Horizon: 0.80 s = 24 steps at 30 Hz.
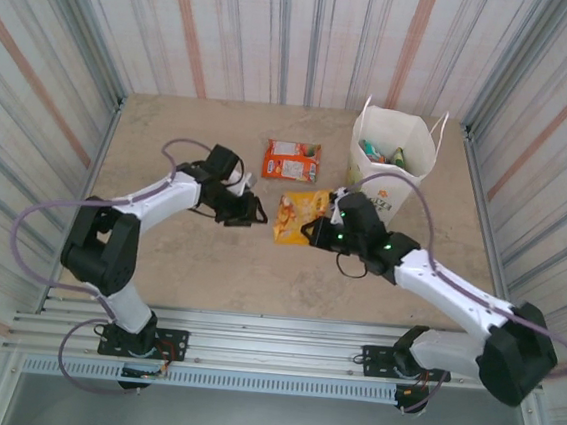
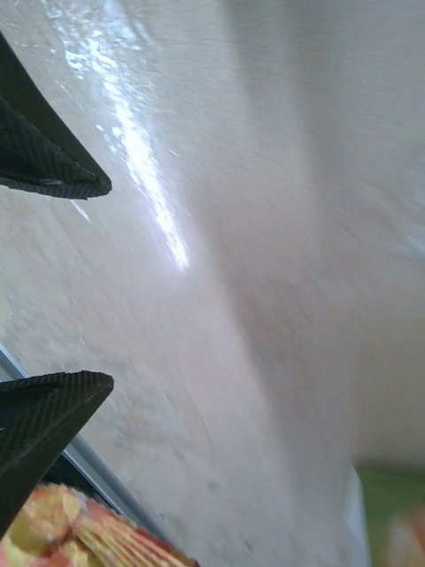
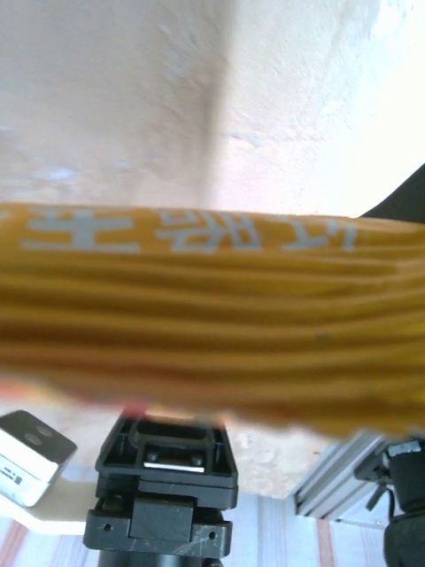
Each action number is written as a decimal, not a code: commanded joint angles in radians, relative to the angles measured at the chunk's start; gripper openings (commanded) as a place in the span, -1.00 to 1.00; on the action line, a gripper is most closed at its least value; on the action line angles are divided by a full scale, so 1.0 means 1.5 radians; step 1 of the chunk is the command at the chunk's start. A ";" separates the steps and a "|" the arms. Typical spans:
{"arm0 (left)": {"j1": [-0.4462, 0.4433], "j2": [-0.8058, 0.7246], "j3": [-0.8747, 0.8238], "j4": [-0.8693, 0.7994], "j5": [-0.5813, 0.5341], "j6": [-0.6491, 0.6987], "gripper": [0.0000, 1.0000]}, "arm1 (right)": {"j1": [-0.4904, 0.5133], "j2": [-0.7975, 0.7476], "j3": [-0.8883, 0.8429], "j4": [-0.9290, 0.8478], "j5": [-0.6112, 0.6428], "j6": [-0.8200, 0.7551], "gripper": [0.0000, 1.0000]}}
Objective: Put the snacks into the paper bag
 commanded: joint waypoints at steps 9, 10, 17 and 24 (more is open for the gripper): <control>-0.030 -0.038 0.206 0.032 -0.026 0.026 0.28 | -0.205 -0.138 0.274 -0.314 0.063 -0.252 -0.82; -0.035 -0.032 0.218 0.038 -0.027 0.026 0.28 | -0.225 -0.132 0.301 -0.332 0.064 -0.264 -0.81; -0.070 0.013 0.294 0.050 -0.043 0.038 0.27 | -0.368 0.005 0.518 -0.505 0.048 -0.313 -0.77; -0.080 0.016 0.303 0.047 -0.060 0.047 0.27 | -0.430 0.152 0.669 -0.595 0.014 -0.344 -0.74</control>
